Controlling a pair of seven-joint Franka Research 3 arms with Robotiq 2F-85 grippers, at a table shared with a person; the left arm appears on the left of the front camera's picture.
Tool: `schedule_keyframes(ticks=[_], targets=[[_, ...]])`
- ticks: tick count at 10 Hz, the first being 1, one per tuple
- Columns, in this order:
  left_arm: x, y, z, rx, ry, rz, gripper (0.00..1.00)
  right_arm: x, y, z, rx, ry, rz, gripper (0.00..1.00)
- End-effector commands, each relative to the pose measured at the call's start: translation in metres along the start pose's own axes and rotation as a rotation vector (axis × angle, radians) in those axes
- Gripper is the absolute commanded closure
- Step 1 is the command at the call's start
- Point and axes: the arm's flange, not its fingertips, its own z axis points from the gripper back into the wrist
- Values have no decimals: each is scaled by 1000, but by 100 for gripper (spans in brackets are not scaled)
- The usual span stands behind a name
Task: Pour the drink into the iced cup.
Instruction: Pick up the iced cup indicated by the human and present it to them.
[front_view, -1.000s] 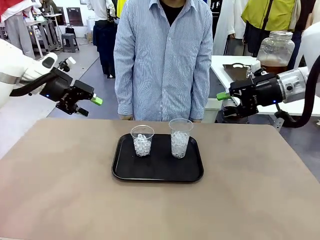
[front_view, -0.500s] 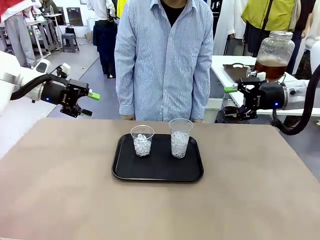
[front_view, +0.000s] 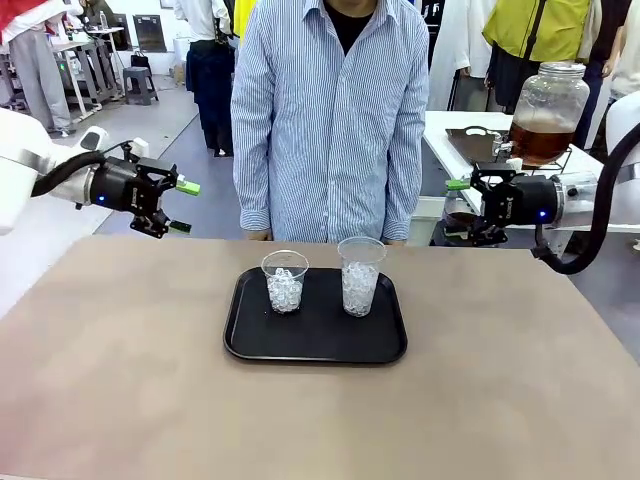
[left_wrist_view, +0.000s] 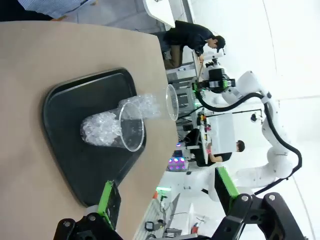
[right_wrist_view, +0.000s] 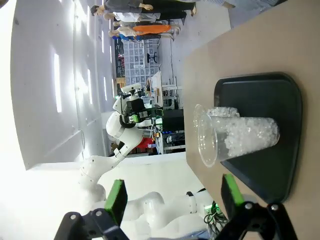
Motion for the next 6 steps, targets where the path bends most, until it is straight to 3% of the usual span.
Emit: schedule_keyframes(ticks=[1,6], targets=[[11,-8,6,-50,23,43,0,12,4,-1,30,12,-3,0],[20,-13,6,-80,50,27,0,13,5,-3,21,41,15,0]])
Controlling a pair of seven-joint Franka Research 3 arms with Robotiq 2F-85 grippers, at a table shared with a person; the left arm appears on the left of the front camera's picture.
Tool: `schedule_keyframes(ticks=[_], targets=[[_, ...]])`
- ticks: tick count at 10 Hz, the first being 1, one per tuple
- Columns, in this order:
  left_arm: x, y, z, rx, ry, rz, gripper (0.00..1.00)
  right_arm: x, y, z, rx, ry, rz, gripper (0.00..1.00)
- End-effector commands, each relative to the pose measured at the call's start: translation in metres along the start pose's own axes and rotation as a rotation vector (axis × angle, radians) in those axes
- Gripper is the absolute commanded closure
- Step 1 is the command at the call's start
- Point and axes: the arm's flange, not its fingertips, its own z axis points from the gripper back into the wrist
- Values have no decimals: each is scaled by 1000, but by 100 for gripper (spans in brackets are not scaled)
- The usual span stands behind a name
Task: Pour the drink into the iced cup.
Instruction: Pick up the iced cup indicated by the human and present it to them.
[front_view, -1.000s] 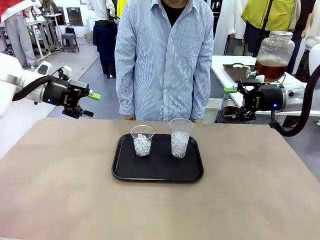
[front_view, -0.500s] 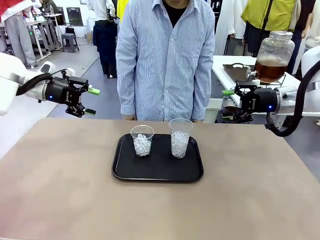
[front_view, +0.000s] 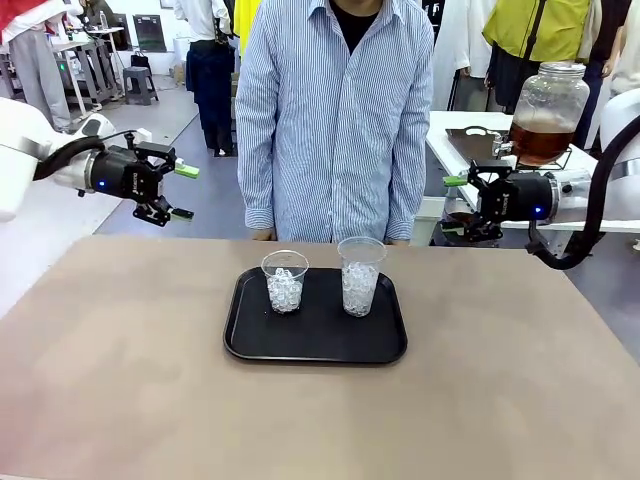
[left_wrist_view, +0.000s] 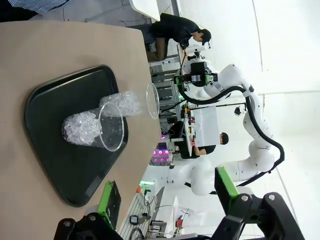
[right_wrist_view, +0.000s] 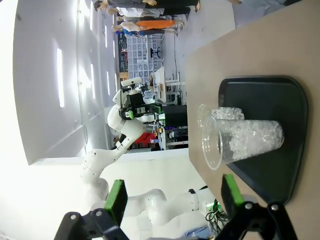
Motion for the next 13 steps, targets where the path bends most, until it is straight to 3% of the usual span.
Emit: schedule_keyframes(ticks=[1,13], targets=[[-1,1,0,0,0,2,0,0,0,0,0,-2,-1,0],[-1,1,0,0,0,2,0,0,0,0,0,-2,-1,0]])
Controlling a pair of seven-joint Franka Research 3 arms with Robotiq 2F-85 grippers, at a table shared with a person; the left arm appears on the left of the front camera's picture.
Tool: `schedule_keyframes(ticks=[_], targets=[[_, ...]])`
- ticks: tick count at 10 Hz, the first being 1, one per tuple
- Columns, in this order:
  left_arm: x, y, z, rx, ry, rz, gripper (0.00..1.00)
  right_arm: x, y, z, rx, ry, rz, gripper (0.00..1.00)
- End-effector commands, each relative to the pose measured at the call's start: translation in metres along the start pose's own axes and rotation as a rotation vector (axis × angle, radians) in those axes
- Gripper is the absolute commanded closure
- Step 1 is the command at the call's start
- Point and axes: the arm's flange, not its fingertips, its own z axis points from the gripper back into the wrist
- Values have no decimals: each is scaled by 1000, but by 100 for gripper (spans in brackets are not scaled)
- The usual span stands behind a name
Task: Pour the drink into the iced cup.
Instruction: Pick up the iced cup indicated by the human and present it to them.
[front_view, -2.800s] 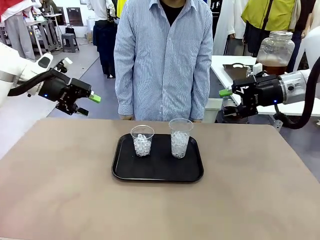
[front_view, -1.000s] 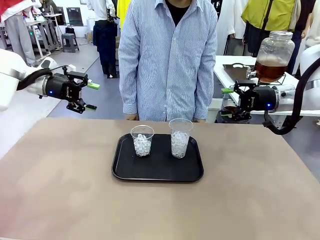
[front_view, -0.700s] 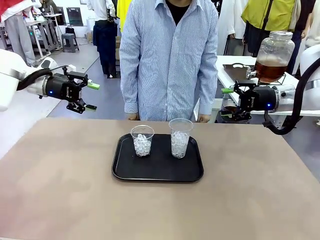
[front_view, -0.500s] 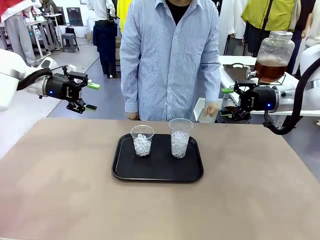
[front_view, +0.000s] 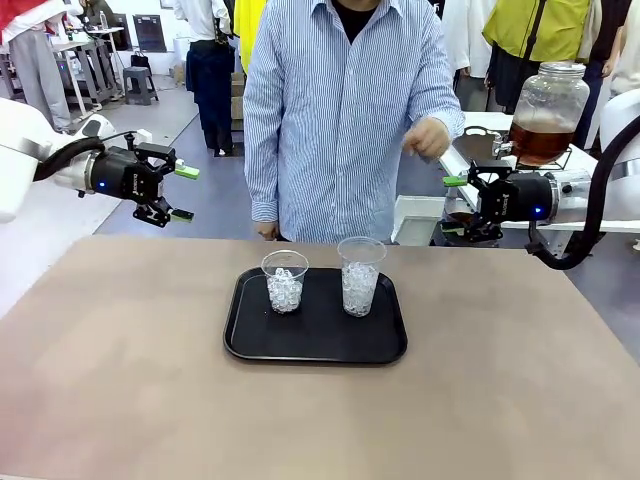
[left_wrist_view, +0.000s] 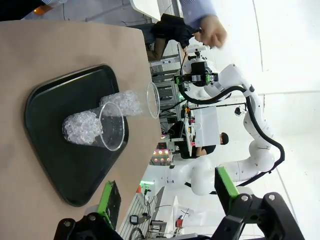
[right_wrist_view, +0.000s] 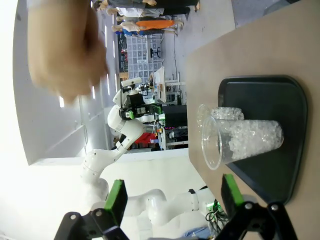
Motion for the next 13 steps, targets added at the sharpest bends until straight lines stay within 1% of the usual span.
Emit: schedule_keyframes(ticks=[1,13], targets=[[0,-1,0,-1,-1,-1,0,0,0,0,0,-2,0,0],[0,-1,0,-1,-1,-1,0,0,0,0,0,-2,0,0]])
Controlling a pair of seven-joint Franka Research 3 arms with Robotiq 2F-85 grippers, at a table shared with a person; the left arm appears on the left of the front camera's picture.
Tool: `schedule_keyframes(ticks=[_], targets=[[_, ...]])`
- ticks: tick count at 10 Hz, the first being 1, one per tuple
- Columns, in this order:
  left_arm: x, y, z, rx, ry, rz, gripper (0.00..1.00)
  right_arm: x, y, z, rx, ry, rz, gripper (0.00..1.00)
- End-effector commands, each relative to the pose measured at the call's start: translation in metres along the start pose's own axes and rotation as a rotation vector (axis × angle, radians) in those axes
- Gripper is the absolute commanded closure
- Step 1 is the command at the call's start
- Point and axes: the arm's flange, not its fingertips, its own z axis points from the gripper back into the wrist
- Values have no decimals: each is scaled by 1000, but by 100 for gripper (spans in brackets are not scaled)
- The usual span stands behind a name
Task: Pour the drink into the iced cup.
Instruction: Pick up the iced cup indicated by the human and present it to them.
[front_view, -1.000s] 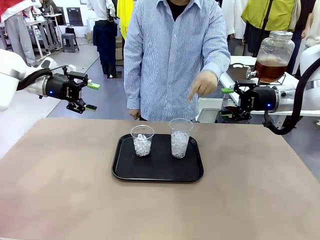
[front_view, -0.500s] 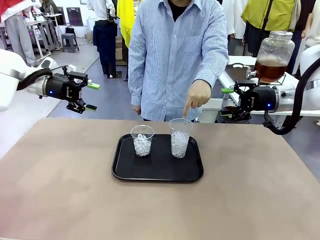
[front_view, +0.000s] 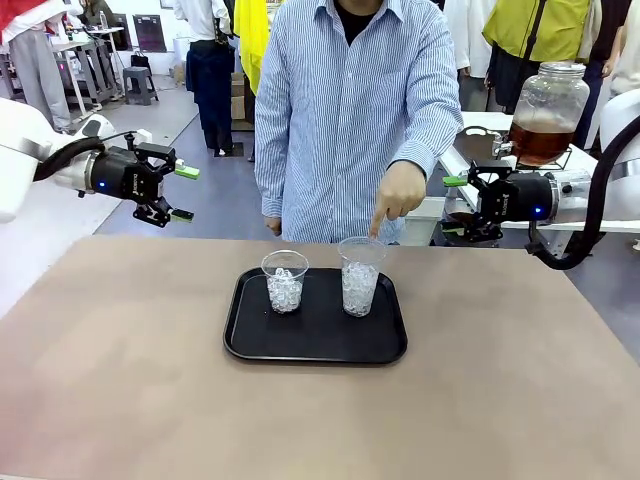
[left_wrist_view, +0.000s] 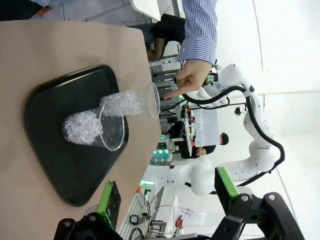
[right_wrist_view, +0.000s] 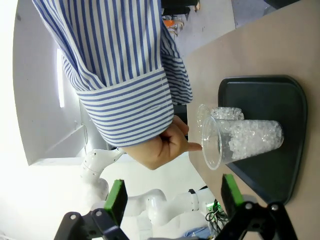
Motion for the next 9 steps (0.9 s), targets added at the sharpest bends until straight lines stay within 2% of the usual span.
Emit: schedule_keyframes(ticks=[1,3,7,9], targets=[[0,-1,0,-1,-1,-1,0,0,0,0,0,-1,0,0],[0,-1,0,-1,-1,-1,0,0,0,0,0,0,0,0],[0,-1,0,-1,-1,-1,0,-18,-9,-3,-9,-49,505,0],[0,-1,0,-1,-1,-1,0,-24,-12,-9,-28,-13,751,0]])
